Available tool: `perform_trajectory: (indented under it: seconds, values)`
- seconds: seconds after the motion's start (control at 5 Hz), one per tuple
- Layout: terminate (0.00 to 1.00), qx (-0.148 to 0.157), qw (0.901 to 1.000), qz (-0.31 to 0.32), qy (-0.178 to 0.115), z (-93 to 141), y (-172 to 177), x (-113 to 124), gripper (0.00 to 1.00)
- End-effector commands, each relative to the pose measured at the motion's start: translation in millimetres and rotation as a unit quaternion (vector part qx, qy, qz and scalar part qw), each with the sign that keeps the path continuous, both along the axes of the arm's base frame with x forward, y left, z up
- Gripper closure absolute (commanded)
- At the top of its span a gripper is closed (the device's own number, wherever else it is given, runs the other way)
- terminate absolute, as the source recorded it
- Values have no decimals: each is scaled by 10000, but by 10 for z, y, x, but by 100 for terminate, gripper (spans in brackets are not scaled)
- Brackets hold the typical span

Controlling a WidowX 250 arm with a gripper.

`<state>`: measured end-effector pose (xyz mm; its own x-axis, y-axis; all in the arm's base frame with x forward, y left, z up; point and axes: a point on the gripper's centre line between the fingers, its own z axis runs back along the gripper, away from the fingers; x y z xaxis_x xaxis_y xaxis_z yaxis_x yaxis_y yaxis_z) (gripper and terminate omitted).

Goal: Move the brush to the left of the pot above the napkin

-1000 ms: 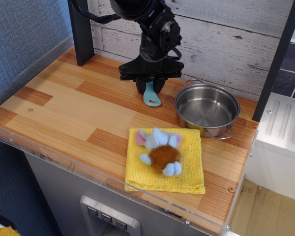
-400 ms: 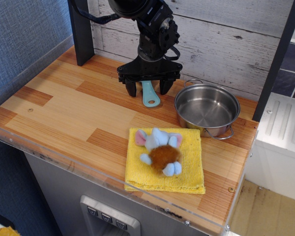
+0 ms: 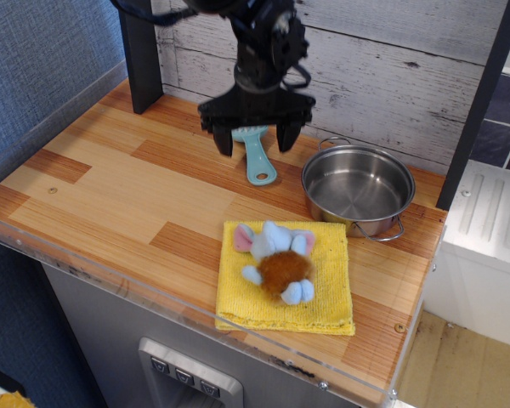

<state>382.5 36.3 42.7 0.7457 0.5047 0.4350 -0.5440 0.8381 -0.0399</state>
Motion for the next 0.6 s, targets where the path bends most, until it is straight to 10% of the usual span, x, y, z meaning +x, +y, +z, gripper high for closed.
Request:
perform_trajectory:
  seconds: [0.0, 0.4]
  values:
    - [0, 40, 9975, 20, -705, 642, -53, -189, 0]
    - [0, 317, 9982, 99, -497, 831, -54, -365, 0]
